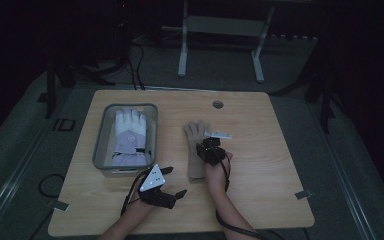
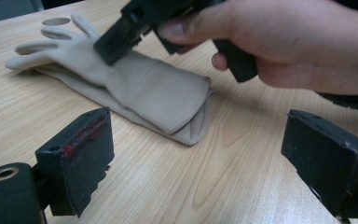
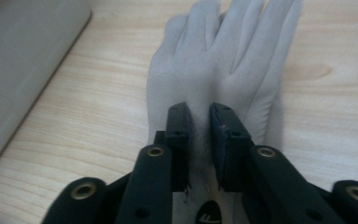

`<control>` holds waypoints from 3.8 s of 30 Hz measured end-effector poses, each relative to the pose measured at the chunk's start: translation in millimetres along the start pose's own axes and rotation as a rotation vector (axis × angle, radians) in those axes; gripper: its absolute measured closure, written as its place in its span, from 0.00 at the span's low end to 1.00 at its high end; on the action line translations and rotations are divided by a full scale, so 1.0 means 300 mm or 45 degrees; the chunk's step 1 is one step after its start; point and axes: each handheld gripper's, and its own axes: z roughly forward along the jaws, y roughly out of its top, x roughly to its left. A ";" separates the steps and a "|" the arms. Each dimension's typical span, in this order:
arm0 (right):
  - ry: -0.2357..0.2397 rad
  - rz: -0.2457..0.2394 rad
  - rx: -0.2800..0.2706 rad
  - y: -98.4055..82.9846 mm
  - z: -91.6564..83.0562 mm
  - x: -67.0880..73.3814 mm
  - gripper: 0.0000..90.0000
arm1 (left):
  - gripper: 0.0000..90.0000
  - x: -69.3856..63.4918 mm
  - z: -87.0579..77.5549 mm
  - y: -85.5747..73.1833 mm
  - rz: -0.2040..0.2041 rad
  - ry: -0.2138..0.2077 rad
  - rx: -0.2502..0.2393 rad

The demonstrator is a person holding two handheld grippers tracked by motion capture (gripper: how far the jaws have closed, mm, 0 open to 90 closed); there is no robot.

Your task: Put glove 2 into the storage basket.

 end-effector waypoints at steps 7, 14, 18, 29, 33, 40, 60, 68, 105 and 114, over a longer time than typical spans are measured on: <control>0.014 -0.012 0.040 -0.007 0.021 -0.022 0.70 | 0.10 -0.002 0.002 0.001 -0.001 -0.001 0.000; -0.003 -0.044 0.040 -0.018 0.004 -0.069 0.70 | 0.10 -0.003 0.007 0.002 0.001 -0.004 0.003; -0.017 -0.047 0.042 -0.021 -0.010 -0.100 0.70 | 0.10 -0.006 0.009 0.003 -0.003 -0.006 0.000; -0.047 -0.033 0.060 -0.026 -0.051 -0.190 0.70 | 0.10 -0.002 0.020 -0.002 -0.021 -0.003 0.005; -0.050 -0.037 0.062 -0.029 -0.062 -0.213 0.71 | 0.10 -0.006 0.026 -0.002 -0.010 0.012 0.010; -0.048 -0.079 0.051 -0.012 -0.097 -0.224 0.66 | 0.10 -0.002 0.027 0.003 -0.034 0.044 0.019; 0.295 -0.246 -0.072 0.099 -0.291 -0.403 0.16 | 0.10 -0.007 0.104 0.101 -0.080 -0.043 0.166; 0.323 -0.177 -0.026 0.097 -0.287 -0.438 0.13 | 0.14 -0.006 0.146 0.137 -0.022 -0.056 0.215; 0.270 -0.091 0.332 0.189 0.099 -0.417 0.43 | 0.38 -0.088 0.526 0.245 0.366 -0.146 0.595; 0.281 -0.151 0.312 0.181 0.087 -0.391 0.74 | 0.82 -0.092 0.524 0.246 0.414 -0.052 0.599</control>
